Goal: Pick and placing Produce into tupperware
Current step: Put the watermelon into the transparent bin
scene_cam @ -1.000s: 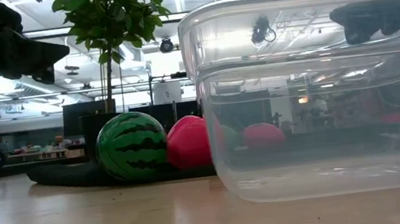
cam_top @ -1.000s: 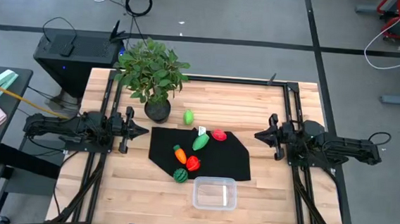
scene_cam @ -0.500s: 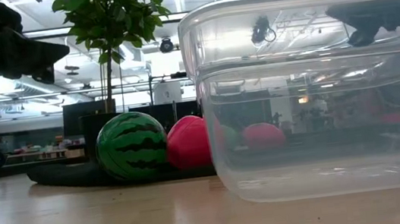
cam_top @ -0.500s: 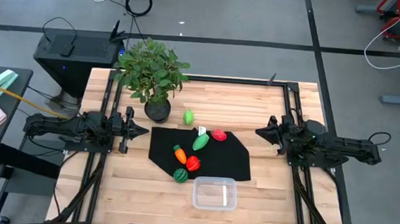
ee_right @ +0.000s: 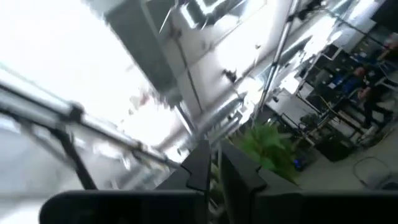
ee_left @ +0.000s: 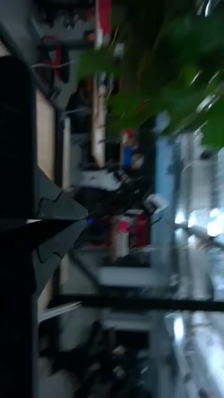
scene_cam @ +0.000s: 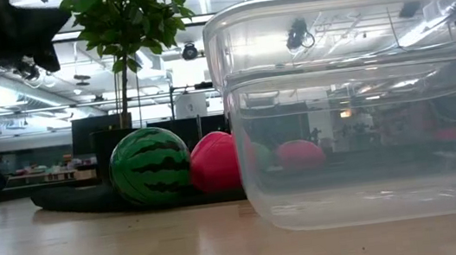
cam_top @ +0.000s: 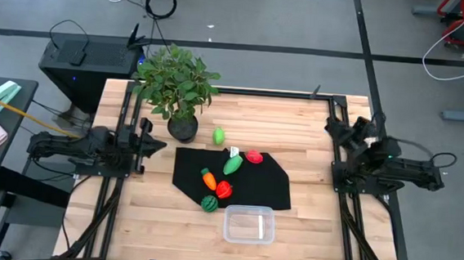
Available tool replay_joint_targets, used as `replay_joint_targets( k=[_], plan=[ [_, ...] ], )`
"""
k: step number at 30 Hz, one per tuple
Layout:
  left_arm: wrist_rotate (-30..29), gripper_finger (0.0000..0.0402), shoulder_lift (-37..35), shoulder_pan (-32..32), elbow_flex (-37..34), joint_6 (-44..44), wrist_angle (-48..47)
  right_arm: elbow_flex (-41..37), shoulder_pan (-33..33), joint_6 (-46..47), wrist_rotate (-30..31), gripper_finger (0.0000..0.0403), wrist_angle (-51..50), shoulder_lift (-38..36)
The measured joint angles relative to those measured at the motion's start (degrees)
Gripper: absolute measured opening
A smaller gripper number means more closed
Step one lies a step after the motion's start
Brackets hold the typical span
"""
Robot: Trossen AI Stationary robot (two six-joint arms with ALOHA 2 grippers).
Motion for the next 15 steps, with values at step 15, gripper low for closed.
replay_joint_targets(
  k=[15],
  plan=[
    [-9.39,0.0007,0.00,0.07,0.00,-8.09,6.72,30.88,-0.19,-19.82,2.38,0.0038,-12.63,30.51]
  ],
)
